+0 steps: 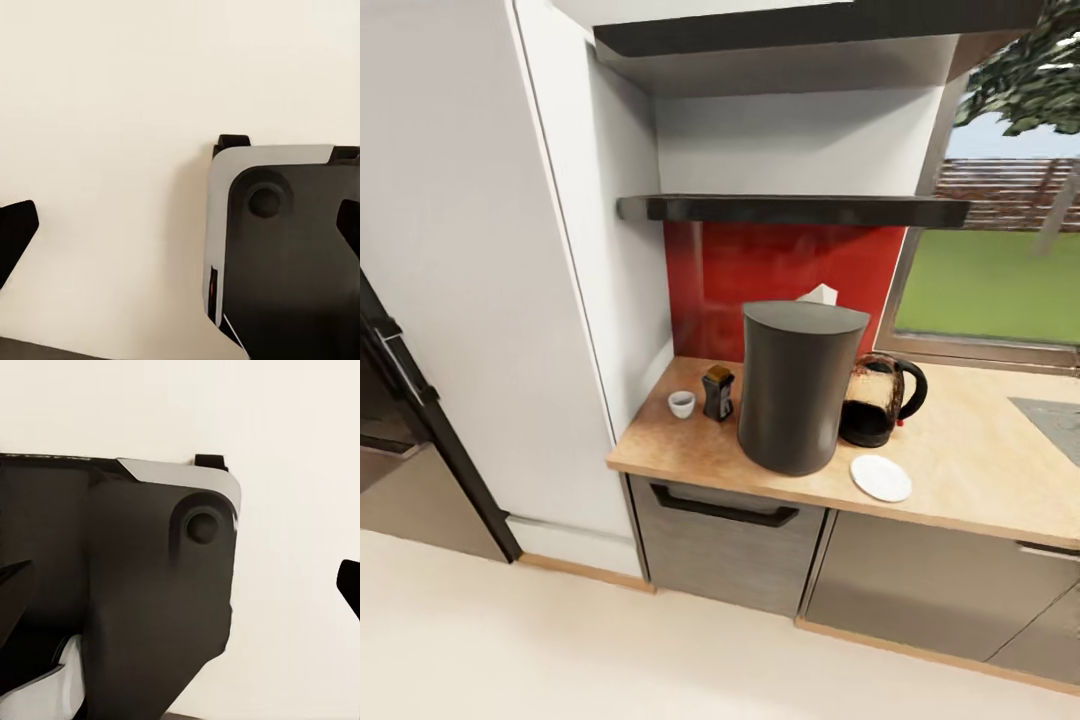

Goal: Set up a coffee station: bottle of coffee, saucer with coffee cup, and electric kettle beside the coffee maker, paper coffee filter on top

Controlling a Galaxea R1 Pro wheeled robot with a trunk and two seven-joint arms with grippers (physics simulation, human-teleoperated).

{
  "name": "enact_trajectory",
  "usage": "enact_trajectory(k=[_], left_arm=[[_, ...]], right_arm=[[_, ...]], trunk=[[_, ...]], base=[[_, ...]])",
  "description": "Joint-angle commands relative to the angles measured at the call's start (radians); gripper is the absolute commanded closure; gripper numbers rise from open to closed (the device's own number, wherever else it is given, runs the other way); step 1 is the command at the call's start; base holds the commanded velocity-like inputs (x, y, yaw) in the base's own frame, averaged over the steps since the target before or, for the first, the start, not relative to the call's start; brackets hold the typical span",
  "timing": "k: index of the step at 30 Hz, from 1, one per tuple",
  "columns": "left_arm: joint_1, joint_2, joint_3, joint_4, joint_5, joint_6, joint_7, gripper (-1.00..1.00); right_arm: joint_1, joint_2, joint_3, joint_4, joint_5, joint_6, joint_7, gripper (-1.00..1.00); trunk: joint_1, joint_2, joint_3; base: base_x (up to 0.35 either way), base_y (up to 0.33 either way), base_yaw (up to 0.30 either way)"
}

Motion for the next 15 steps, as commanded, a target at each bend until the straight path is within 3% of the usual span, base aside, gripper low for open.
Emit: enact_trajectory(k=[1, 10, 15], left_arm=[[0.000, 0.000, 0.009, 0.001, -0.010, -0.004, -0.004, -1.00], [0.001, 0.000, 0.006, 0.001, -0.011, -0.004, -0.004, -1.00], [0.004, 0.010, 0.009, 0.002, -0.012, -0.003, -0.004, -1.00]], right_arm=[[-0.001, 0.000, 0.008, 0.000, -0.009, 0.003, 0.001, -1.00], [-0.001, 0.003, 0.006, -0.004, -0.011, 0.004, 0.001, -1.00], [-0.001, 0.004, 0.005, -0.008, -0.010, 0.002, 0.000, -1.00]], trunk=[[0.000, -0.002, -0.001], [0.000, -0.002, 0.009], [0.000, -0.002, 0.010]], base=[[-0.069, 0.337, -0.249], [-0.142, 0.315, -0.235], [-0.091, 0.294, -0.052]])
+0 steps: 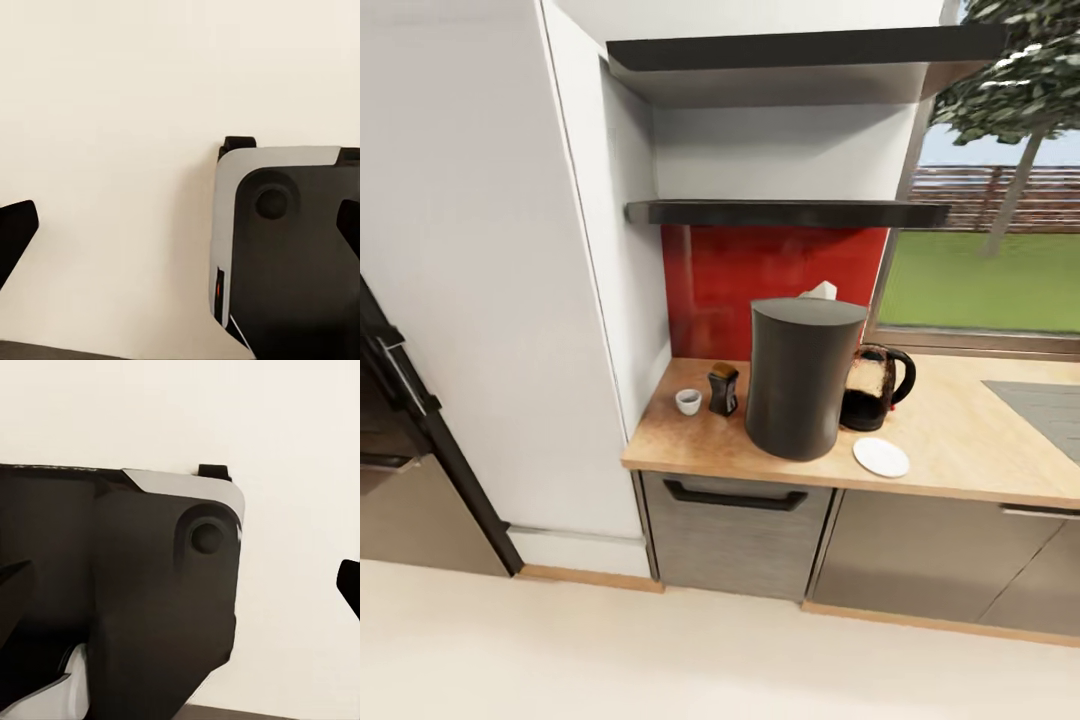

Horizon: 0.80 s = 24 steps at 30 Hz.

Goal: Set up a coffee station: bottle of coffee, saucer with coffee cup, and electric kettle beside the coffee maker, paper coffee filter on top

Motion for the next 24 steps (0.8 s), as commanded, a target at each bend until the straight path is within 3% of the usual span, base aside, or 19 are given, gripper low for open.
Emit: enact_trajectory(k=[1, 11, 20, 24], left_arm=[[-0.001, 0.000, 0.008, 0.001, -0.010, -0.004, -0.004, -1.00], [0.001, 0.001, 0.004, 0.001, -0.010, -0.003, -0.004, -1.00], [0.001, 0.004, 0.004, 0.001, -0.010, -0.001, -0.004, -1.00], [0.008, 0.005, 0.004, 0.001, -0.011, -0.002, -0.003, -1.00]], right_arm=[[-0.001, 0.000, 0.008, 0.000, -0.010, 0.003, 0.001, -1.00], [-0.001, -0.002, 0.004, -0.001, -0.012, 0.004, 0.000, -1.00], [-0.001, -0.003, 0.003, -0.001, -0.013, 0.005, -0.001, -1.00], [-0.001, -0.003, 0.004, -0.001, -0.013, 0.005, -0.001, -1.00]], trunk=[[0.001, -0.002, -0.002], [0.001, -0.002, -0.002], [0.001, -0.002, -0.002], [0.001, -0.002, -0.001]], base=[[0.046, 0.320, -0.003], [0.106, 0.297, 0.000], [0.013, 0.026, 0.000], [0.000, 0.000, -0.168]])
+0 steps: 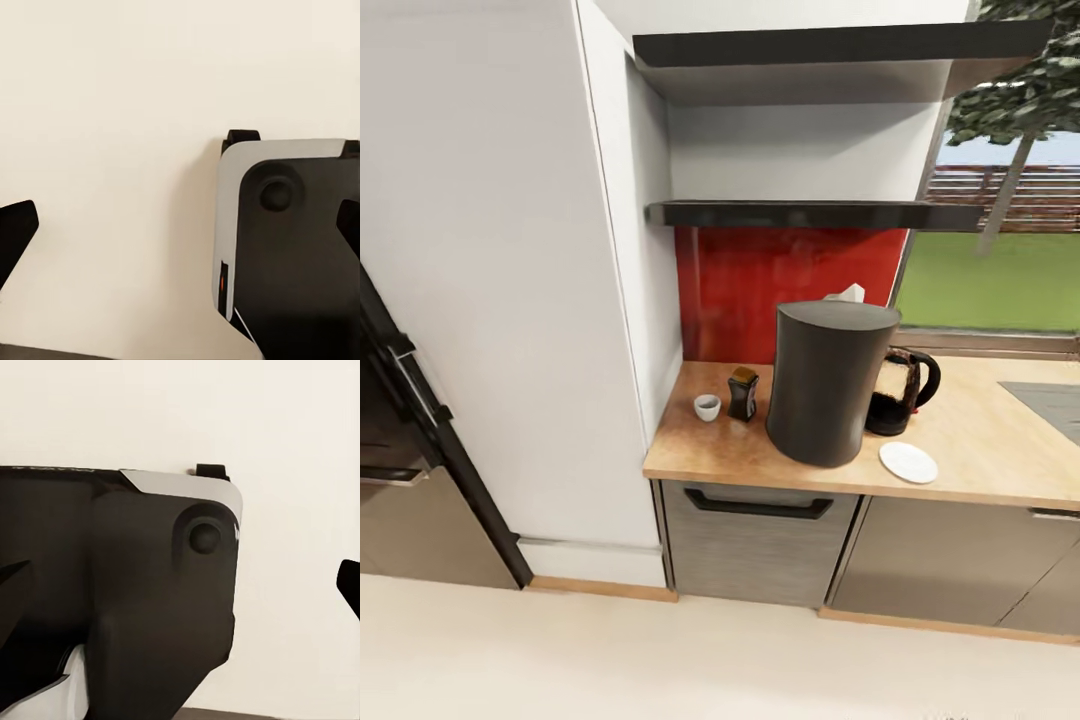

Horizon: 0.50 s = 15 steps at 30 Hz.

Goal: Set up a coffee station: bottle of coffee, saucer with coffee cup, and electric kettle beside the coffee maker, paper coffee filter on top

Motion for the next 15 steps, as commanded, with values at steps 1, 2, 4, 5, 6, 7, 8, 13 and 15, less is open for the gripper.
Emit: enact_trajectory(k=[1, 2, 4, 5, 6, 7, 8, 13, 15], left_arm=[[0.003, 0.000, 0.009, 0.000, -0.010, -0.004, -0.004, -1.00], [0.006, 0.000, 0.009, -0.001, -0.010, -0.004, -0.004, -1.00], [0.010, 0.001, 0.009, -0.001, -0.010, -0.005, -0.004, -1.00], [0.011, 0.000, 0.008, -0.001, -0.011, -0.005, -0.004, -1.00], [0.011, 0.000, 0.008, -0.001, -0.011, -0.005, -0.004, -1.00], [0.012, 0.000, 0.008, 0.000, -0.011, -0.005, 0.001, -1.00], [0.012, -0.001, 0.008, 0.000, -0.011, -0.005, 0.004, -1.00], [0.014, -0.001, 0.008, 0.002, -0.010, -0.005, 0.088, -1.00], [0.014, -0.001, 0.008, 0.002, -0.009, -0.004, 0.114, -1.00]], right_arm=[[-0.001, 0.000, 0.008, -0.001, -0.010, 0.004, 0.002, -1.00], [-0.001, 0.001, 0.008, -0.001, -0.010, 0.004, 0.002, -1.00], [-0.001, 0.002, 0.009, -0.001, -0.010, 0.004, 0.002, -1.00], [-0.001, 0.003, 0.010, -0.001, -0.010, 0.004, 0.002, -1.00], [-0.001, 0.004, 0.011, -0.001, -0.010, 0.004, 0.002, -1.00], [-0.001, 0.005, 0.012, -0.001, -0.010, 0.004, 0.002, -1.00], [-0.001, 0.005, 0.012, -0.001, -0.010, 0.004, 0.002, -1.00], [-0.001, 0.006, 0.013, -0.002, -0.010, 0.004, 0.003, -1.00], [-0.001, 0.009, 0.013, -0.002, -0.010, 0.004, 0.003, -1.00]], trunk=[[0.001, -0.002, -0.002], [0.001, -0.002, -0.001], [0.001, -0.002, 0.000], [0.001, -0.002, 0.000], [0.001, -0.002, 0.001], [0.001, -0.002, 0.002], [0.001, -0.002, 0.002], [0.001, -0.002, 0.005], [0.001, -0.002, 0.006]], base=[[0.000, 0.000, -0.231], [0.000, 0.000, -0.242], [0.000, 0.035, -0.252], [0.000, 0.135, -0.257], [0.000, 0.195, -0.259], [0.000, 0.233, -0.260], [0.000, 0.247, -0.260], [0.000, 0.285, -0.262], [0.000, 0.301, -0.265]])
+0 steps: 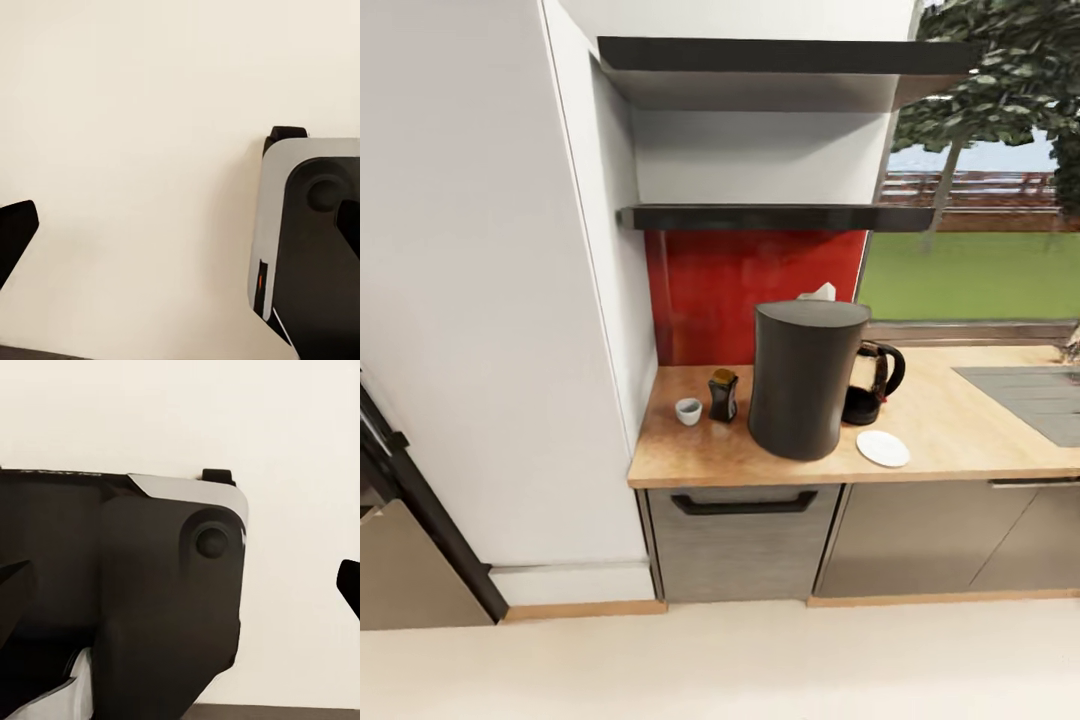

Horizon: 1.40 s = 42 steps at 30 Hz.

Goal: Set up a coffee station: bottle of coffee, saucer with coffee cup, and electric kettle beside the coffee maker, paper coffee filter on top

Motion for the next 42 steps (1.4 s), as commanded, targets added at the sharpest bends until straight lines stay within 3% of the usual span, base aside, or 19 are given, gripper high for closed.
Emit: enact_trajectory(k=[1, 8, 19, 23, 25, 27, 30, 38, 42], left_arm=[[-0.001, 0.000, 0.009, 0.001, -0.009, -0.004, 0.000, -1.00], [0.021, 0.001, 0.010, 0.020, -0.009, -0.004, 0.025, -1.00], [0.043, 0.000, 0.009, 0.026, -0.008, -0.008, 0.034, -1.00], [0.054, -0.001, 0.009, 0.027, -0.009, -0.013, 0.033, -1.00], [0.057, -0.001, 0.009, 0.027, -0.009, -0.015, 0.033, -1.00], [0.059, -0.001, 0.009, 0.027, -0.009, -0.017, 0.034, -1.00], [0.062, -0.002, 0.009, 0.027, -0.008, -0.019, 0.034, -1.00], [0.086, -0.003, 0.009, 0.032, -0.007, -0.014, 0.033, -1.00], [0.091, -0.004, 0.009, 0.047, -0.008, -0.015, 0.034, -1.00]], right_arm=[[-0.001, 0.001, 0.008, 0.000, -0.010, 0.003, 0.001, -1.00], [-0.001, 0.014, 0.008, -0.098, -0.009, 0.003, 0.001, -1.00], [-0.001, 0.024, 0.009, -0.608, 0.001, 0.006, -0.007, -1.00], [-0.001, 0.026, 0.014, -0.675, 0.008, 0.008, -0.038, -1.00], [-0.001, 0.025, 0.024, -0.679, 0.032, 0.008, -0.061, -1.00], [-0.001, 0.024, 0.033, -0.683, 0.100, 0.009, -0.124, -1.00], [-0.001, 0.023, 0.034, -0.713, 0.158, 0.009, -0.186, -1.00], [-0.001, 0.022, 0.026, -0.873, 0.181, 0.003, -0.214, -1.00], [-0.001, 0.022, 0.019, -1.009, 0.181, 0.005, -0.217, -1.00]], trunk=[[0.001, -0.002, -0.001], [0.001, -0.002, 0.001], [0.001, -0.002, 0.001], [0.001, -0.002, 0.001], [0.001, -0.002, 0.001], [0.001, -0.002, 0.001], [0.001, -0.002, 0.001], [0.001, -0.002, 0.001], [0.001, -0.002, 0.001]], base=[[0.000, 0.302, -0.265], [0.000, 0.303, -0.099], [0.000, 0.303, -0.002], [0.000, 0.296, 0.000], [0.000, 0.236, 0.000], [0.000, 0.132, 0.000], [0.000, 0.096, 0.000], [0.000, 0.036, 0.000], [0.000, 0.002, 0.000]])
